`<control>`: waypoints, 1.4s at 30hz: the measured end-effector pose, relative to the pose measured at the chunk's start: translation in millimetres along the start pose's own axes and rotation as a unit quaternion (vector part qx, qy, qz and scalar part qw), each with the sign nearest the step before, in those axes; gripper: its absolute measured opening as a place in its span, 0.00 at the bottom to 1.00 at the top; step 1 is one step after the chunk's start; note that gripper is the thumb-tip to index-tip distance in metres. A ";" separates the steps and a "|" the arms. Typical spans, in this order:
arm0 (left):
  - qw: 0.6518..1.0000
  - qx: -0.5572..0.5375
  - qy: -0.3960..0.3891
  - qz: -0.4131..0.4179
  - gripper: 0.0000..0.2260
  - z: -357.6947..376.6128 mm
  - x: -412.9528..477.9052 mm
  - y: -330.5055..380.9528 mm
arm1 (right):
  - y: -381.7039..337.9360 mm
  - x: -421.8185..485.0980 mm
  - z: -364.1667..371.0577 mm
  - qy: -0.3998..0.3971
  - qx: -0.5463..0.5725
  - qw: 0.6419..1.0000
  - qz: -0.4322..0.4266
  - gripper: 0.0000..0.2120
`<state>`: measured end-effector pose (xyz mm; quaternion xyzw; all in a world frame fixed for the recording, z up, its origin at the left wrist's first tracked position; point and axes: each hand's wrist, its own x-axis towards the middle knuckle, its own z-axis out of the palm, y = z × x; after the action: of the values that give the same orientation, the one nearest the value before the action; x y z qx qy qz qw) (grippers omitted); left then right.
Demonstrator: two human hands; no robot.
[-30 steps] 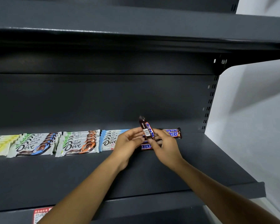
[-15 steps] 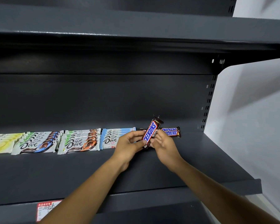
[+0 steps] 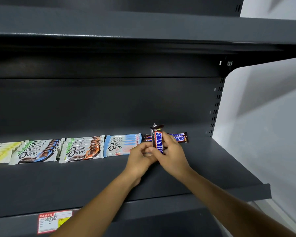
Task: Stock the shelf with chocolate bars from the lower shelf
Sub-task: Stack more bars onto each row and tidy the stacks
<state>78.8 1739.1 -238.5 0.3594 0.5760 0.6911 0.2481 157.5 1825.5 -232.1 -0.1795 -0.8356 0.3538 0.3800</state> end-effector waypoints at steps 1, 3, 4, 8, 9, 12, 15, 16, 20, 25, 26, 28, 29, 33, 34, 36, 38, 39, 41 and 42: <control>1.000 0.010 0.001 0.011 0.12 2.6 -0.6 0.7 | -2.2 0.1 0.3 0.007 -0.031 0.999 -0.009 0.25; 0.999 0.024 0.010 0.022 0.10 5.7 0.1 -0.1 | -5.0 -0.1 0.3 0.019 -0.070 0.997 -0.025 0.28; 0.999 0.028 0.015 0.022 0.08 6.6 0.2 -0.4 | -6.0 -0.1 -0.4 0.020 -0.085 0.996 -0.033 0.27; 1.000 0.006 -0.008 0.016 0.10 6.7 -1.7 2.4 | -1.4 2.4 -5.4 0.016 -0.117 0.992 -0.051 0.25; 1.000 -0.009 -0.017 0.011 0.11 6.1 -2.0 2.9 | 0.2 3.5 -7.4 0.023 -0.123 0.990 -0.059 0.23; 0.999 -0.046 -0.006 -0.013 0.10 2.9 0.2 1.9 | 5.2 5.2 -12.2 0.049 -0.146 0.984 -0.095 0.17; 0.995 -0.085 0.022 -0.042 0.08 1.7 3.0 2.4 | 12.2 6.3 -14.6 0.065 -0.178 0.974 -0.124 0.15; 0.994 -0.095 0.026 -0.048 0.07 2.0 3.8 3.0 | 14.3 6.6 -15.3 0.069 -0.183 0.972 -0.131 0.16; 0.992 -0.100 0.038 -0.060 0.05 3.0 8.0 1.5 | 25.3 8.9 -19.6 0.067 -0.200 0.964 -0.162 0.16; 0.994 -0.074 0.040 -0.073 0.04 9.2 12.5 -5.4 | 44.3 10.7 -26.2 0.057 -0.221 0.959 -0.168 0.17; 0.994 -0.072 0.042 -0.076 0.05 10.5 13.9 -6.9 | 48.1 11.7 -28.3 0.055 -0.227 0.958 -0.165 0.17; 0.993 -0.066 0.051 -0.082 0.05 12.6 17.3 -9.6 | 57.3 15.2 -33.4 0.051 -0.237 0.958 -0.151 0.17; 0.993 -0.063 0.056 -0.086 0.06 13.3 19.1 -10.7 | 62.7 17.2 -36.1 0.051 -0.242 0.959 -0.140 0.17; 0.993 -0.052 0.061 -0.091 0.07 13.5 27.9 -12.4 | 83.8 21.4 -46.5 0.035 -0.262 0.960 -0.092 0.16; 0.993 -0.047 0.060 -0.088 0.07 13.0 30.5 -12.4 | 88.5 22.5 -48.6 0.030 -0.268 0.960 -0.080 0.16; 0.994 -0.038 0.060 -0.080 0.07 12.1 36.3 -12.2 | 96.7 26.2 -52.0 0.021 -0.277 0.959 -0.057 0.17; 0.995 -0.038 0.064 -0.071 0.07 11.8 40.9 -12.0 | 103.8 31.7 -54.2 0.010 -0.284 0.958 -0.042 0.17; 0.995 -0.038 0.067 -0.069 0.07 11.9 42.5 -12.5 | 106.7 34.7 -54.7 0.001 -0.287 0.957 -0.037 0.17; 0.994 -0.034 0.072 -0.070 0.08 11.7 43.9 -15.3 | 111.8 39.9 -54.1 -0.018 -0.294 0.955 -0.030 0.17; 0.994 -0.032 0.073 -0.071 0.08 11.3 44.0 -17.1 | 114.1 42.3 -53.3 -0.024 -0.297 0.954 -0.027 0.17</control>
<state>59.3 1783.0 -245.0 0.2577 0.5947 0.7139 0.2651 174.3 1952.0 -269.2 -0.2527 -0.9165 0.0837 0.2988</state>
